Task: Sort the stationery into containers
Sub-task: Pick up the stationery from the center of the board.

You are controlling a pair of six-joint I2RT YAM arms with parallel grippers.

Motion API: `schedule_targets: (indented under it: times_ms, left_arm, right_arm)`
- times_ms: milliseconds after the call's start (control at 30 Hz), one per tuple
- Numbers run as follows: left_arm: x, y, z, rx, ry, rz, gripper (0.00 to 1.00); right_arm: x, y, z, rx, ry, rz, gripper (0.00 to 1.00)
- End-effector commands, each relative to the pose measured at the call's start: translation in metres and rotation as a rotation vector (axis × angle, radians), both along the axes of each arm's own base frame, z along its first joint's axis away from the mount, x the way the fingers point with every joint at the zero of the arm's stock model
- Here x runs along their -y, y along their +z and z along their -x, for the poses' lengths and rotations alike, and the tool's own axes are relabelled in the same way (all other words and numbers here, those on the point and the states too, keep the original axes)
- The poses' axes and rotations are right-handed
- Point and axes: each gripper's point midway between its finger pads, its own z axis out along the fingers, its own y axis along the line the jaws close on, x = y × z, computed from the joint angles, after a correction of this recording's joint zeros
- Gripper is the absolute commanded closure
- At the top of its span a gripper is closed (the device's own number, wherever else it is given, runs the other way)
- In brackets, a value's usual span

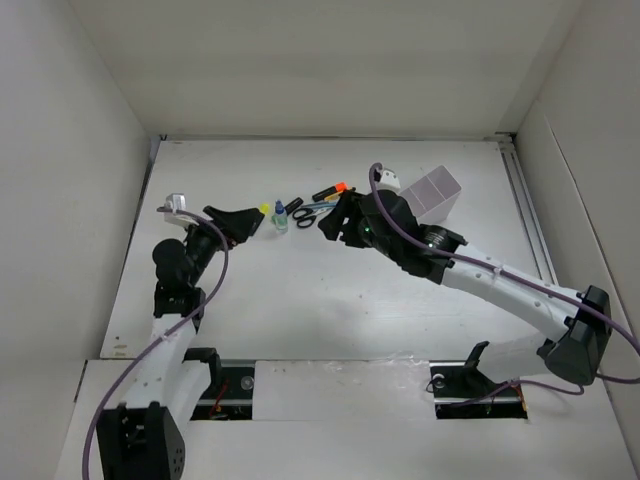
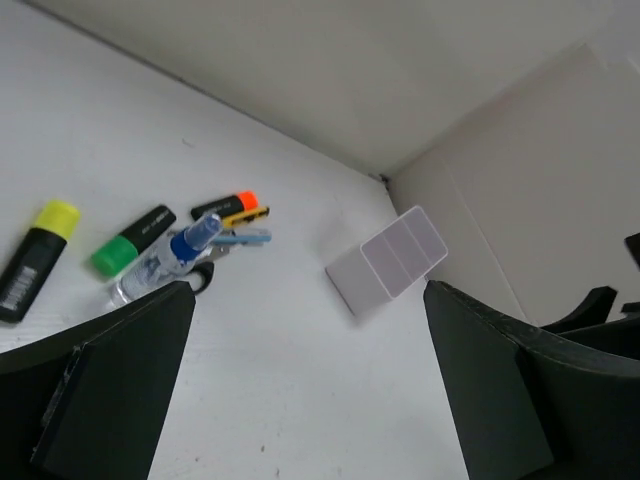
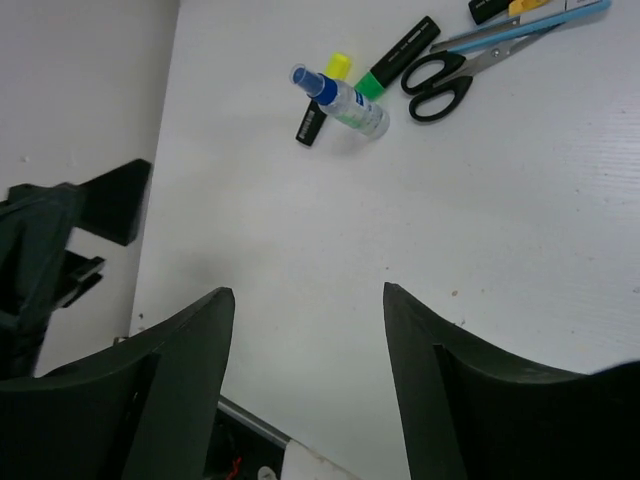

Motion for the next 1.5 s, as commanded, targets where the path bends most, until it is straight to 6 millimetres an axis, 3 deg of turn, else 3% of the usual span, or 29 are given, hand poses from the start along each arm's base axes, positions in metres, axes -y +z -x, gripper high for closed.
schedule_targets:
  times_ms: [0,67,100,133,200,233,300,433,467,500,600,667,700,733,800,867,967,1067,1167,1267,1467]
  left_arm:
    - [-0.02,0.067,0.006,0.179,0.126,-0.032,0.0]
    - [-0.024,0.068,0.009,0.137,0.161,-0.059,0.0]
    - [-0.025,0.077,0.011,0.16,0.163,-0.08,0.0]
    - [-0.021,0.074,0.012,0.148,0.15,-0.089,0.0]
    - [-0.019,0.071,0.011,0.143,0.156,-0.099,0.0]
    - [-0.02,0.071,0.011,0.148,0.157,-0.112,0.0]
    - [-0.023,0.047,0.005,0.062,0.174,-0.12,0.0]
    - [-0.022,0.04,0.001,0.034,0.163,-0.143,0.0]
    - [-0.022,0.044,0.001,0.043,0.163,-0.142,0.0]
    - [-0.022,0.045,0.001,0.043,0.163,-0.142,0.0]
    - [-0.022,0.047,0.002,0.08,0.166,-0.129,0.0]
    - [-0.024,0.059,0.002,0.13,0.187,-0.113,0.0]
    - [-0.024,0.056,0.0,0.12,0.186,-0.114,0.0]
    - [-0.026,0.055,-0.005,0.119,0.197,-0.114,0.0]
    - [-0.024,0.055,-0.007,0.132,0.186,-0.122,0.05]
    - [-0.025,0.057,-0.01,0.147,0.188,-0.132,0.33]
    - [-0.029,0.047,-0.013,0.116,0.216,-0.135,0.54]
    - [-0.034,0.038,-0.016,0.079,0.24,-0.139,0.55]
    - [-0.041,0.027,-0.02,0.037,0.283,-0.129,0.44]
    - [-0.042,0.014,-0.022,0.0,0.283,-0.144,0.35]
    - [-0.03,0.01,-0.021,-0.004,0.216,-0.144,0.29]
  right_arm:
    - [-0.007,0.008,-0.006,0.052,0.003,-0.009,0.32]
    - [-0.014,0.006,-0.009,0.063,0.024,-0.001,0.34]
    - [-0.02,-0.001,-0.013,0.067,0.029,0.011,0.39]
    - [-0.023,-0.001,-0.016,0.065,0.029,0.013,0.6]
    - [-0.031,0.0,-0.022,0.072,0.028,0.004,0.87]
    - [-0.035,-0.011,-0.027,0.065,0.024,0.032,0.97]
    - [-0.036,-0.016,-0.034,0.071,0.006,0.057,1.0]
    - [-0.039,-0.027,-0.047,0.081,-0.026,0.107,1.0]
    - [-0.039,-0.033,-0.049,0.076,-0.034,0.12,0.92]
    - [-0.036,-0.028,-0.053,0.091,-0.062,0.122,0.68]
    - [-0.037,-0.036,-0.06,0.105,-0.07,0.171,0.3]
    - [-0.042,-0.036,-0.065,0.097,-0.064,0.196,0.22]
    - [-0.047,-0.053,-0.069,0.076,-0.055,0.241,0.19]
    - [-0.05,-0.058,-0.071,0.072,-0.049,0.259,0.16]
    - [-0.059,-0.06,-0.079,0.076,-0.043,0.272,0.16]
    - [-0.069,-0.077,-0.084,0.066,-0.012,0.309,0.16]
    - [-0.087,-0.083,-0.093,0.077,0.023,0.317,0.16]
    - [-0.101,-0.091,-0.105,0.091,0.036,0.338,0.16]
    - [-0.119,-0.099,-0.114,0.091,0.059,0.335,0.16]
    - [-0.126,-0.107,-0.127,0.092,0.055,0.345,0.18]
    - [-0.129,-0.109,-0.148,0.112,0.033,0.352,0.24]
